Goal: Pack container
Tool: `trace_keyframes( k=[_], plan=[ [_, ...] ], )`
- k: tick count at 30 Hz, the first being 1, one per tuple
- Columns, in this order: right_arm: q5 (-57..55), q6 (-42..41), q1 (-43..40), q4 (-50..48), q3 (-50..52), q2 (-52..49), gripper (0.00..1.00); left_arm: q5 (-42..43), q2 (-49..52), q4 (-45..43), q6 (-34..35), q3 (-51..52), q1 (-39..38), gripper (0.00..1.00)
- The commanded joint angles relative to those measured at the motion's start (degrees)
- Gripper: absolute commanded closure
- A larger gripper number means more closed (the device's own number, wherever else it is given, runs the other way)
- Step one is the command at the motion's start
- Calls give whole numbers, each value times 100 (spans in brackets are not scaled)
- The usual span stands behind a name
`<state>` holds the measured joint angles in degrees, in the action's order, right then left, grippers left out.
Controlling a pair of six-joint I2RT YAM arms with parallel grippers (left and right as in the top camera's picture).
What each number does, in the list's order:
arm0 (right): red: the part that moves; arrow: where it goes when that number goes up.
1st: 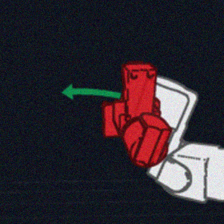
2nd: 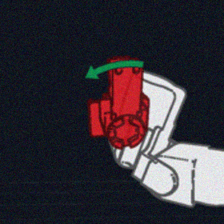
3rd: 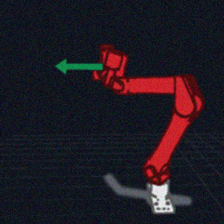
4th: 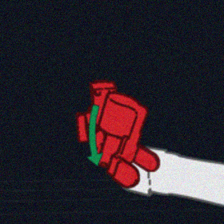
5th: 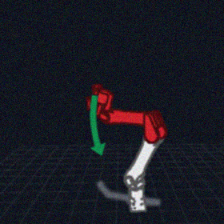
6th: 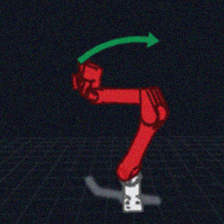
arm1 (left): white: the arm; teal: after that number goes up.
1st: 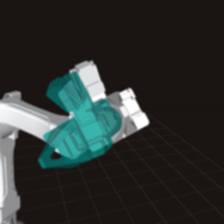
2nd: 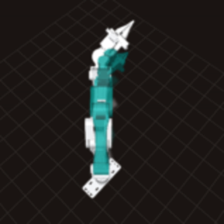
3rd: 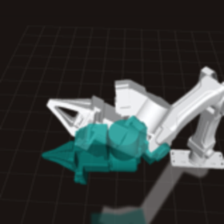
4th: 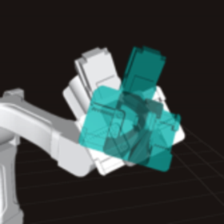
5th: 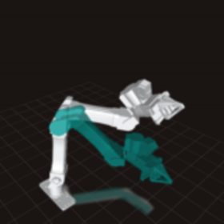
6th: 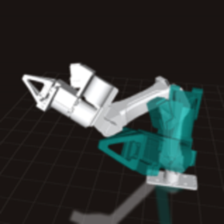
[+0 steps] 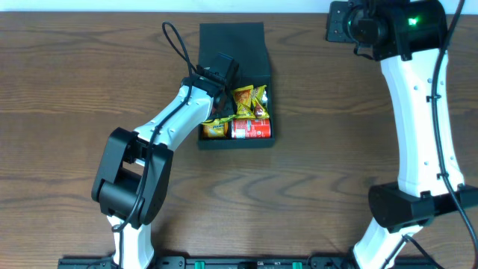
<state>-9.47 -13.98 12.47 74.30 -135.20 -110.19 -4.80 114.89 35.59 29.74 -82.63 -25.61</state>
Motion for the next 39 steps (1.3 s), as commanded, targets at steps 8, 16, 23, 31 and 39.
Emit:
trace_keyframes(
  k=[8, 16, 23, 31, 39],
  plan=[
    [-17, 81, -17, 4, 11, 0, 98, -92, -98, 509, -133, -848, 20, 70],
    [-17, 81, -17, 7, 11, 0, 98, -92, -125, 1226, -232, -1674, 20, 94],
    [7, 275, -291, -105, 13, -4, 98, -28, -422, 1338, -186, -1757, 120, 94],
    [2887, 608, -1416, -417, 431, -525, 98, 1150, -868, 1180, 50, -1845, 1596, 94],
    [4868, 986, -1471, -402, 479, -1888, 98, 2260, -396, 1322, 50, -1786, 2568, 94]
  ],
)
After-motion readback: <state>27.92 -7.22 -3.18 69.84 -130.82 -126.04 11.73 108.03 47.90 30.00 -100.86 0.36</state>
